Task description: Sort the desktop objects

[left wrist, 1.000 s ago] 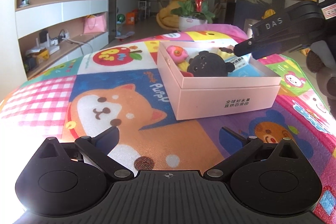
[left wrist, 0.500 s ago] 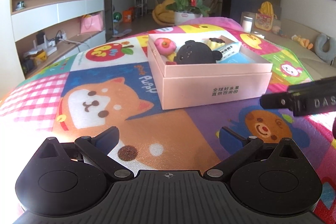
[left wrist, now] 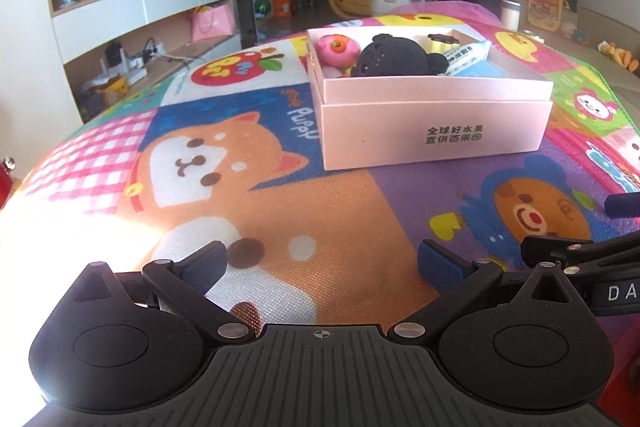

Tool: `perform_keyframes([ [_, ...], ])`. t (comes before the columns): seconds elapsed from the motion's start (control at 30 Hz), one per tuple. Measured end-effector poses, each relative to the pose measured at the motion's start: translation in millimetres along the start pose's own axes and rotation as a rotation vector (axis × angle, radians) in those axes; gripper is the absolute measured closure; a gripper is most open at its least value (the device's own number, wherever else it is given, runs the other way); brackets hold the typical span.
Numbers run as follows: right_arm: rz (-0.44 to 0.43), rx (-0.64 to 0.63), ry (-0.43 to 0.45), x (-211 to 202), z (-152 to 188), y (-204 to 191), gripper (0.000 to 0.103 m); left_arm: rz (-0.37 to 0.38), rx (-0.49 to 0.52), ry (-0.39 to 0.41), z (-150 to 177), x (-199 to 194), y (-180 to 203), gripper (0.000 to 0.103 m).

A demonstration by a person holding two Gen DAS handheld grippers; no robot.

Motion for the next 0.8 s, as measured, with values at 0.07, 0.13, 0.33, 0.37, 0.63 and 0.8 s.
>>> perform_keyframes([
  [0.07, 0.004, -0.011, 0.0, 2, -1, 0, 0.0, 0.007, -0.032, -0.008, 0, 3, -3, 0.0],
  [0.13, -0.006, -0.022, 0.005, 5, -3, 0, 0.0, -0.004, -0.033, -0.006, -1, 5, -2, 0.0],
  [0.33, -0.055, -0.019, 0.067, 15, -7, 9, 0.0, -0.02, -0.052, -0.004, -2, 6, -1, 0.0],
  [0.37, -0.049, -0.014, 0.071, 15, -7, 9, 0.0, -0.02, -0.053, -0.004, -2, 6, -1, 0.0],
  [0.63, -0.033, -0.027, 0.07, 16, -7, 5, 0.0, -0.017, -0.056, -0.003, -2, 6, -1, 0.0],
  [0.8, -0.029, -0.032, 0.07, 16, -7, 5, 0.0, -0.018, -0.056, -0.004, -2, 6, -1, 0.0],
])
Point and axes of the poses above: each gripper's, at about its wrist camera, not at the fingertips, and x roughly the way its jaws point, y to its right, z to its underside, the point moved 3 cm from there along x, roughly the way its jaws point, and after that the axes turned 5 degrees about y, right-handed, at the moved point
